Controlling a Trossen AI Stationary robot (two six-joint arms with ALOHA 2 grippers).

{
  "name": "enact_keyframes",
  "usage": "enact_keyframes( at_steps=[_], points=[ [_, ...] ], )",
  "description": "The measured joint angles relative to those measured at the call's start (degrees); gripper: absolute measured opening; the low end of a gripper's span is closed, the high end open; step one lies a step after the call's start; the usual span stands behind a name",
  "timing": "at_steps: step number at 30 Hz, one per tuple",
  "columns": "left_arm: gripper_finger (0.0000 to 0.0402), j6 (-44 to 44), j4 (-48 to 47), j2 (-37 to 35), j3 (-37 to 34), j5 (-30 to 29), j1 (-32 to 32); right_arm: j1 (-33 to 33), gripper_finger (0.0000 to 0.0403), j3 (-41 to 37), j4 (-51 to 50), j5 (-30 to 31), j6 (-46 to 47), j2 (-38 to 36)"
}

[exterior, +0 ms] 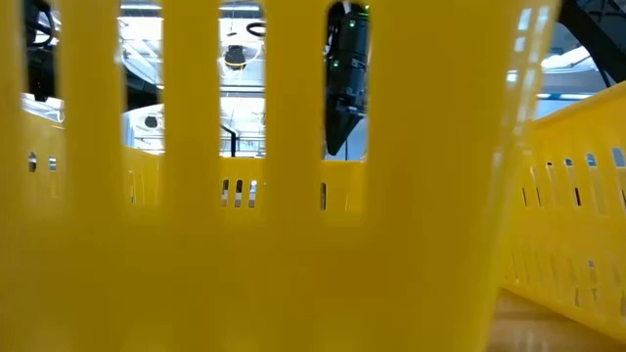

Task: Stack baskets on shelf by color
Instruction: Put the top right green bin on the shelf

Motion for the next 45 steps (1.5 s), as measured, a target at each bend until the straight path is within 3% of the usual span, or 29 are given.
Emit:
enact_keyframes(
  at_steps=[20, 45],
  points=[
    [0.0, 0.33, 0.0, -0.01, 0.0, -0.01, -0.01, 0.09, 0.0, -5.62, 3.1, 2.71, 3.86, 0.09],
    [0.0, 0.28, 0.01, -0.02, 0.0, 0.02, 0.0, 1.13, 0.0, -5.62, -6.31, 4.02, 1.43, 0.09]
  ],
)
